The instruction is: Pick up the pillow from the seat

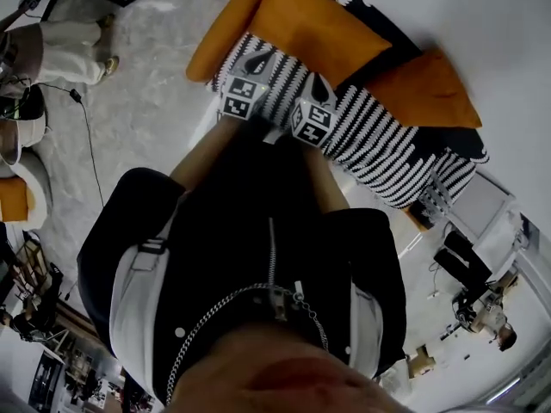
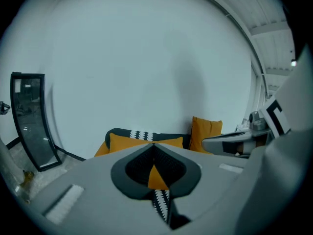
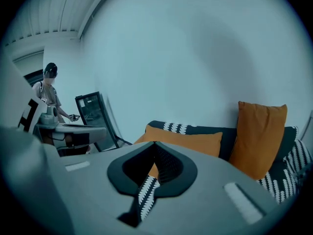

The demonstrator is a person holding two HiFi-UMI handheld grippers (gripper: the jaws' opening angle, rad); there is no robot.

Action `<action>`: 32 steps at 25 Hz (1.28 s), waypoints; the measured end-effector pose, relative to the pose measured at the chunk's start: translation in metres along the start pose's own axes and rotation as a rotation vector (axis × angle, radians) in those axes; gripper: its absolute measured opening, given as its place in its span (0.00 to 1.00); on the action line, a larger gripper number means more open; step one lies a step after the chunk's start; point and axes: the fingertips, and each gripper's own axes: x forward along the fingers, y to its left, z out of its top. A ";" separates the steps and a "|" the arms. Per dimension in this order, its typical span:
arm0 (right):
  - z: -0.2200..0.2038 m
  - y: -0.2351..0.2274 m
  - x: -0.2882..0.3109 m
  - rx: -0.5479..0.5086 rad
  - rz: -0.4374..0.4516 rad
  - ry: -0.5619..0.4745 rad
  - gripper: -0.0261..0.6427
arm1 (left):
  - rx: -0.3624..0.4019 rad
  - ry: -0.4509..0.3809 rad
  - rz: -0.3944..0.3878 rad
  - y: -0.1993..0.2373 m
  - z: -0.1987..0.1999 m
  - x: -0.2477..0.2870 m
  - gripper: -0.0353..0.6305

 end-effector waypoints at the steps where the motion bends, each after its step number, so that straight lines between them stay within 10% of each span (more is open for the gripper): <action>1: 0.002 -0.002 0.002 0.005 -0.009 0.002 0.04 | -0.001 0.004 -0.007 0.001 0.001 0.003 0.07; 23: 0.020 -0.061 0.083 0.125 0.044 0.044 0.04 | 0.065 0.096 0.052 0.022 0.026 0.061 0.07; 32: 0.016 -0.141 0.109 0.182 -0.092 0.087 0.04 | 0.049 0.137 0.067 0.078 0.026 0.114 0.07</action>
